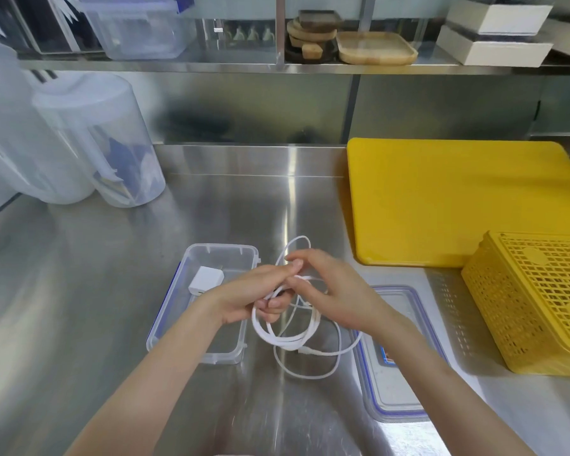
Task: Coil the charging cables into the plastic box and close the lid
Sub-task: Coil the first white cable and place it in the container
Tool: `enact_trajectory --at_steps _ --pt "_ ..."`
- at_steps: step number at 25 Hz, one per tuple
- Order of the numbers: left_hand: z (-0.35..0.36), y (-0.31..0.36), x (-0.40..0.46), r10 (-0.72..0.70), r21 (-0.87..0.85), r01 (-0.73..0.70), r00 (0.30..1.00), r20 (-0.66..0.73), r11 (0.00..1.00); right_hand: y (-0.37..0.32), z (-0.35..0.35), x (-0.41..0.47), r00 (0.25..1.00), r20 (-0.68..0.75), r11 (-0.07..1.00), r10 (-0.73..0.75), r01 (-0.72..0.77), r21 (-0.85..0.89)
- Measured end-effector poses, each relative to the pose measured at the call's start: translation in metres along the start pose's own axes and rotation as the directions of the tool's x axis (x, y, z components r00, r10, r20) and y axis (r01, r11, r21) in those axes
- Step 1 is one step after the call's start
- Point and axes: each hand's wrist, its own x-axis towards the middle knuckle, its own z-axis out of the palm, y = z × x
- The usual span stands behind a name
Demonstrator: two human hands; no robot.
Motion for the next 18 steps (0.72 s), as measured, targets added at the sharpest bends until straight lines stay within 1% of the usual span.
enact_trajectory --at_steps 1,2,5,8,10,12,15,17,18 --pt "0.001 0.000 0.001 0.012 -0.002 -0.012 1.000 0.007 1.000 0.001 -0.001 0.001 0.992 0.107 0.994 0.061 -0.069 0.081" --pt "0.001 -0.001 0.001 0.027 -0.016 -0.027 1.000 0.006 1.000 0.003 0.000 0.000 0.987 0.127 0.983 0.103 -0.120 0.138" --pt "0.001 -0.004 0.002 0.077 -0.116 -0.079 0.997 -0.025 0.990 0.010 0.003 -0.002 0.984 -0.015 0.962 0.177 -0.169 0.214" --pt "-0.002 -0.009 0.004 0.102 -0.251 -0.113 0.993 -0.059 0.961 0.013 0.006 -0.004 0.964 -0.114 0.944 0.240 -0.204 0.261" --pt "-0.003 -0.013 0.004 0.117 -0.327 -0.148 0.987 -0.111 0.934 0.014 0.004 -0.007 0.945 -0.158 0.929 0.285 -0.232 0.289" --pt "-0.002 -0.016 0.003 0.124 -0.289 -0.172 0.976 -0.178 0.942 0.013 0.002 -0.010 0.949 -0.135 0.932 0.284 -0.240 0.271" --pt "0.002 -0.019 0.005 0.111 -0.216 -0.169 0.960 -0.256 0.962 0.011 -0.002 -0.013 0.961 -0.101 0.953 0.257 -0.234 0.192" --pt "0.002 -0.019 0.006 0.073 -0.152 -0.120 0.956 -0.284 0.981 0.009 -0.007 -0.012 0.975 -0.126 0.976 0.183 -0.165 0.140" --pt "0.002 -0.018 0.006 0.046 -0.114 -0.079 0.963 -0.267 0.990 0.007 -0.011 -0.010 0.982 -0.132 0.984 0.134 -0.117 0.132"
